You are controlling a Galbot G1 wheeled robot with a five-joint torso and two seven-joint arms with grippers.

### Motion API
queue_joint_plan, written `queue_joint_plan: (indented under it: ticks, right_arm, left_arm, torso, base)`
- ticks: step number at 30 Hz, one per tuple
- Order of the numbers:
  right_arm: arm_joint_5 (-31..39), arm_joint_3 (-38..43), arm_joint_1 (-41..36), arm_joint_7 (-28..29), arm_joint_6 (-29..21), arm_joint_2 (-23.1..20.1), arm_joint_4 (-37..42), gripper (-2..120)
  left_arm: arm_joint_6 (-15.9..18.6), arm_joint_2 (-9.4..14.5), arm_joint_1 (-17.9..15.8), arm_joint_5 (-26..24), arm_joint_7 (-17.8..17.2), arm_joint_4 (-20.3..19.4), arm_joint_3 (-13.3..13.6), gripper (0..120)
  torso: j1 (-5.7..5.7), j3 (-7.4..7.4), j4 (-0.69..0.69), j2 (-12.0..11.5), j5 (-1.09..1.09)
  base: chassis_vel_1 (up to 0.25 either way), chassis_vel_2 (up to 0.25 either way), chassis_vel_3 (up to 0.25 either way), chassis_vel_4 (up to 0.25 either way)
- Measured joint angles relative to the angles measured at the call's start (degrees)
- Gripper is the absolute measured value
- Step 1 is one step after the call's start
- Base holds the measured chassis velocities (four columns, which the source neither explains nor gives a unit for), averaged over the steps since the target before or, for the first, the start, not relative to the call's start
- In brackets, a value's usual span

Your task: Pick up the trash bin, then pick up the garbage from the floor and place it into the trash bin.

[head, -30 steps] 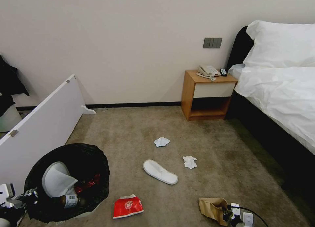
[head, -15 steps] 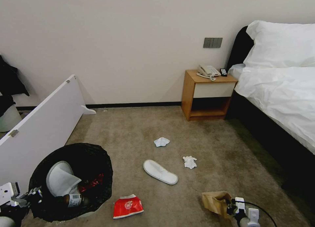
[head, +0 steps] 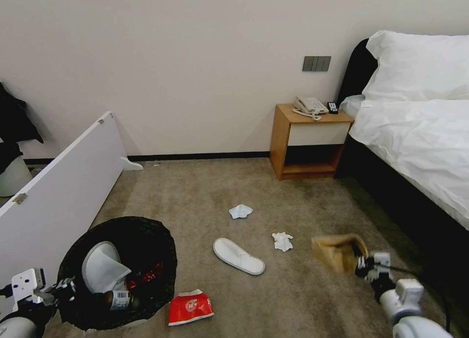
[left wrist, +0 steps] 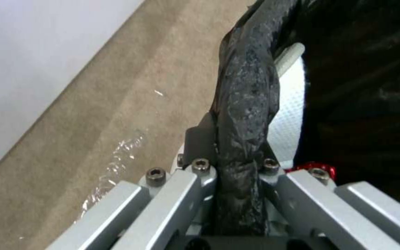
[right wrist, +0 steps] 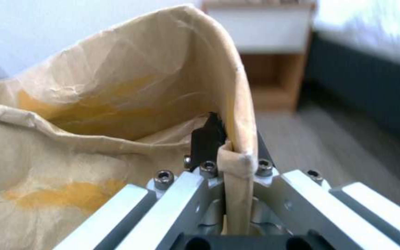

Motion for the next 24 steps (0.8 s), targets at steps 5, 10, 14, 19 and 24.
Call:
queue_joint_plan:
  ticks: [5, 10, 14, 19, 24]
  right_arm:
    - [4.53, -2.73, 1.5, -1.42, 2.01, -5.75, 8.57, 0]
    - [6.56, -5.93, 4.06, -2.51, 4.28, -10.77, 11.2, 0]
    - [11.23, -12.32, 11.83, -5.12, 7.59, -16.61, 12.35, 0]
    - [12.96, -21.0, 19.94, -7.56, 10.5, -18.6, 11.79, 0]
    - [13.15, -32.45, 29.75, -8.29, 11.02, -17.55, 8.95, 0]
  left_arm:
    - [0.0, 2.33, -0.06, 0.01, 0.14, 0.49, 1.28, 3]
    - [0.0, 3.09, -0.61, 0.24, -0.29, 0.9, 2.4, 3]
    - [0.0, 3.73, -0.42, 0.92, -0.34, 1.19, 3.45, 3]
    - [0.0, 3.81, -0.96, 0.55, -0.3, 1.13, 4.01, 3]
    - [-0.01, 3.42, -2.08, 0.82, -0.18, 1.08, 5.34, 3]
  torso:
    - [0.0, 0.0, 0.0, 0.0, -0.01]
    - [0.0, 0.01, -0.02, 0.0, 0.0]
    - [0.0, 0.01, 0.0, 0.0, 0.01]
    - [0.0, 0.02, 0.01, 0.0, 0.0]
    - [0.01, 0.02, -0.04, 0.0, 0.01]
  base:
    - [0.0, 0.0, 0.0, 0.0]
    - [0.0, 0.0, 0.0, 0.0]
    - [0.0, 0.0, 0.0, 0.0]
    - [0.0, 0.0, 0.0, 0.0]
    - [0.0, 0.0, 0.0, 0.0]
